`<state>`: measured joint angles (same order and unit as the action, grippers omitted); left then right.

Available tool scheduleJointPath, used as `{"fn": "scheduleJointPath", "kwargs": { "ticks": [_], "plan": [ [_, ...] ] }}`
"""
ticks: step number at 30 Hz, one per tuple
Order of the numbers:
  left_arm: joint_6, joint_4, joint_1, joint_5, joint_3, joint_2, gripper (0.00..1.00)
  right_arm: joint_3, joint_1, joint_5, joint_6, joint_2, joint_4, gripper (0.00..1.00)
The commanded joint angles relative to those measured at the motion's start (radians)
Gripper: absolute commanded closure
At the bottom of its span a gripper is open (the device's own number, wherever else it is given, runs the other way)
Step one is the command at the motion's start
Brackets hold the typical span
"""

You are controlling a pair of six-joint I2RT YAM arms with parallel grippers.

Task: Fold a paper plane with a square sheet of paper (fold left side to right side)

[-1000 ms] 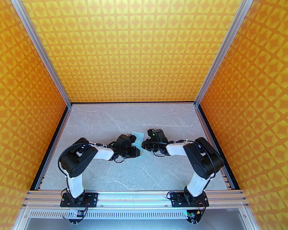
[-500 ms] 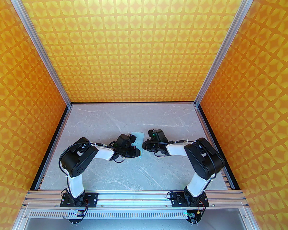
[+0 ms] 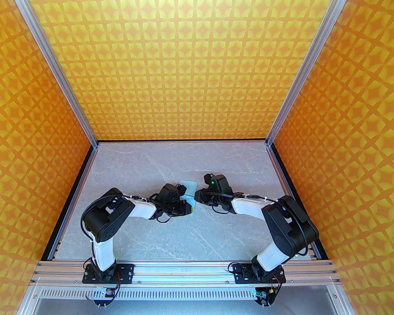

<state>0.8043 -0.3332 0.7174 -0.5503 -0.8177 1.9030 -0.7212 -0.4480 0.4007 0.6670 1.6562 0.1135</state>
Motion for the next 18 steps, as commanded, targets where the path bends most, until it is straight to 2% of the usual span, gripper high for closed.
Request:
{"fn": "scheduleJointPath", "kwargs": {
  "ticks": [1, 3, 7, 10, 13, 18],
  "plan": [
    [0.003, 0.033, 0.015, -0.002, -0.015, 0.042, 0.92, -0.009, 0.006, 0.039, 0.001, 0.037, 0.017, 0.79],
    [0.001, 0.037, 0.015, -0.002, -0.016, 0.042, 0.92, -0.011, 0.006, 0.041, 0.003, 0.046, 0.021, 0.8],
    [-0.002, 0.04, 0.016, -0.002, -0.018, 0.042, 0.92, -0.017, 0.006, 0.034, -0.001, 0.047, 0.018, 0.92],
    [-0.001, 0.04, 0.016, -0.003, -0.02, 0.044, 0.92, -0.023, 0.006, 0.036, -0.001, 0.051, 0.018, 0.93],
    [-0.001, 0.043, 0.016, -0.002, -0.02, 0.046, 0.92, -0.033, 0.006, 0.038, -0.003, 0.058, 0.018, 1.0],
    [-0.005, 0.046, 0.017, -0.003, -0.023, 0.042, 0.92, -0.04, 0.006, 0.029, -0.007, 0.068, 0.014, 1.0]
  ]
}}
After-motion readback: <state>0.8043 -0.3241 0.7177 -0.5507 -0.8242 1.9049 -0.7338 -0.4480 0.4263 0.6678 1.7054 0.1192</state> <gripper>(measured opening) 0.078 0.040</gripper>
